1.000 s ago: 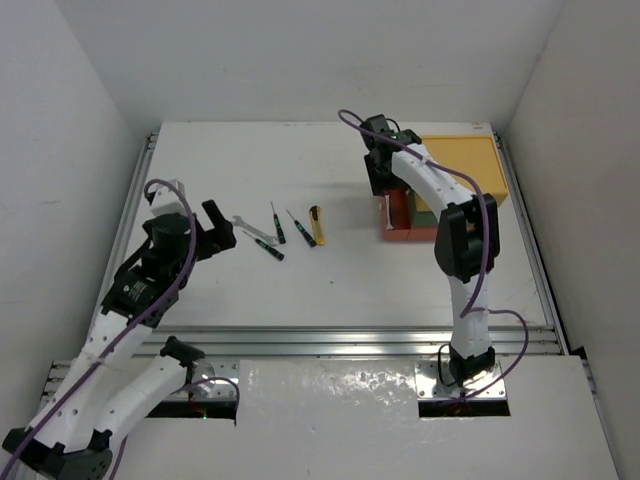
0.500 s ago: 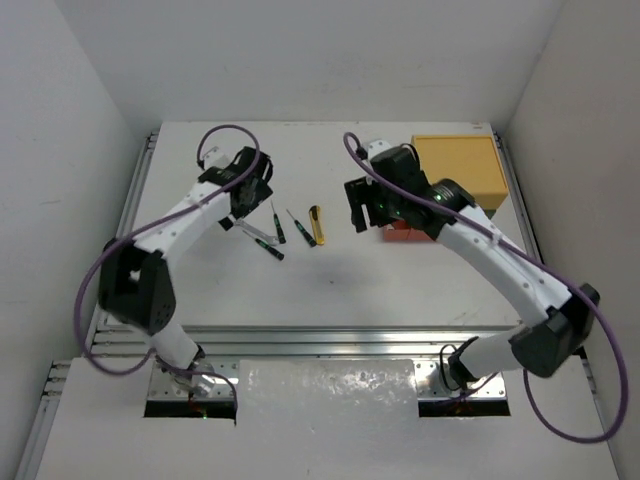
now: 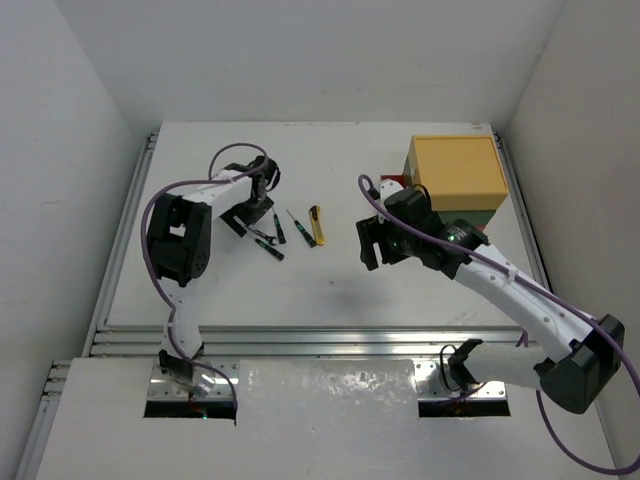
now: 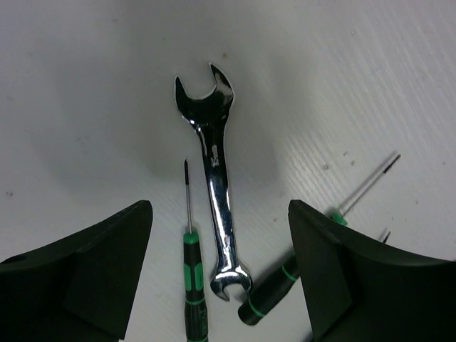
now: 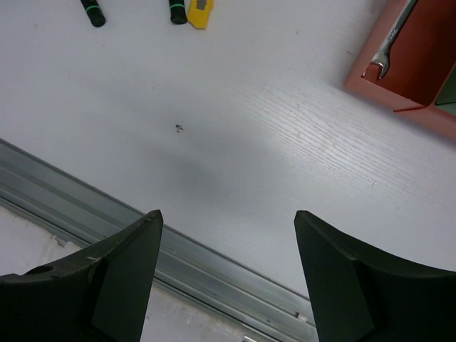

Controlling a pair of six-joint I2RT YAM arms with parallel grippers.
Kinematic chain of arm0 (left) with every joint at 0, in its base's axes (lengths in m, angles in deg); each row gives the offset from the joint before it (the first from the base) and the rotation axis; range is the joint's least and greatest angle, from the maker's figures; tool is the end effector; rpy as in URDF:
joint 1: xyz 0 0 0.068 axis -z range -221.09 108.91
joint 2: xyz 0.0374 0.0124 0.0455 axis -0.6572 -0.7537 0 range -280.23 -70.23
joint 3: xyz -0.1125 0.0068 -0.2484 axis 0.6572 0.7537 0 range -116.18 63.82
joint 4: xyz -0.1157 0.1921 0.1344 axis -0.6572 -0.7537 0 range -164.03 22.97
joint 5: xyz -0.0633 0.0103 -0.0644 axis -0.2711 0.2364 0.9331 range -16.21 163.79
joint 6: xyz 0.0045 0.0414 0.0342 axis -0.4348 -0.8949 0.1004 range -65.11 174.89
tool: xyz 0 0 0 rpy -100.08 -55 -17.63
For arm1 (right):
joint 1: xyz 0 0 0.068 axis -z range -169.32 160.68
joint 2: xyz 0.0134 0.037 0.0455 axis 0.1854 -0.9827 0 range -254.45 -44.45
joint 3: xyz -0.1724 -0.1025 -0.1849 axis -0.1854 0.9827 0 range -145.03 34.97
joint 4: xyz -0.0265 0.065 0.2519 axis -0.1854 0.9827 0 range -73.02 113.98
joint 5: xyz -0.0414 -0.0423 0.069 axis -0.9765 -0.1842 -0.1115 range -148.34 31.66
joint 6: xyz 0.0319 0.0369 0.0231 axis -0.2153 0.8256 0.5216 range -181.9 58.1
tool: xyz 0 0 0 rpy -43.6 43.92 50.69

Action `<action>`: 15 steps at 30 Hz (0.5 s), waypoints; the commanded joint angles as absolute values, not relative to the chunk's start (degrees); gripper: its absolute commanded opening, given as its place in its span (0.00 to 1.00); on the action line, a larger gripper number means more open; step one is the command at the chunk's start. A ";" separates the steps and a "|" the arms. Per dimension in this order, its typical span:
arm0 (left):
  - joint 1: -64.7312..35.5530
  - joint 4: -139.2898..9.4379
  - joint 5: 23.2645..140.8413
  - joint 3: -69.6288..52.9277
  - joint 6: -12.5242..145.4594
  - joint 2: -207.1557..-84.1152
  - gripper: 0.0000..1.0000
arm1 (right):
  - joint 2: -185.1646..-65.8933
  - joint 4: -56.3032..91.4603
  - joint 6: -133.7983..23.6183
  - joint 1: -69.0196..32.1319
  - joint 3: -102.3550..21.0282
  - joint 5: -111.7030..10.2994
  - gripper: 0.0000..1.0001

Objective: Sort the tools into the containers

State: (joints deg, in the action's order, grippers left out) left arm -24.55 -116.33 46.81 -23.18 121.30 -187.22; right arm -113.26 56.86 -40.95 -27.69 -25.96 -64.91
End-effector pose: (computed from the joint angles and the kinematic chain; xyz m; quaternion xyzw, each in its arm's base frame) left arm 0.3896 -0.0988 0.1743 -0.4279 0.8687 0.1139 0.2218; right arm 0.1978 0.1514 0.3045 -0.1206 0.9237 0.1316 0.3391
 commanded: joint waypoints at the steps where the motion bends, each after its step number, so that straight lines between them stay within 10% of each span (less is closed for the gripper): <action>1: -25.97 -112.82 47.95 -23.72 120.63 -187.82 0.75 | -110.98 52.76 -40.81 -27.81 -24.89 -63.27 0.75; 15: -29.31 -108.69 48.92 -22.05 116.41 -191.08 0.64 | -111.77 51.00 -40.20 -27.81 -23.39 -61.07 0.75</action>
State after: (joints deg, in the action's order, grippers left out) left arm -27.70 -110.89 48.58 -22.40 117.82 -190.26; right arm -111.69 53.69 -40.87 -27.69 -23.11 -62.11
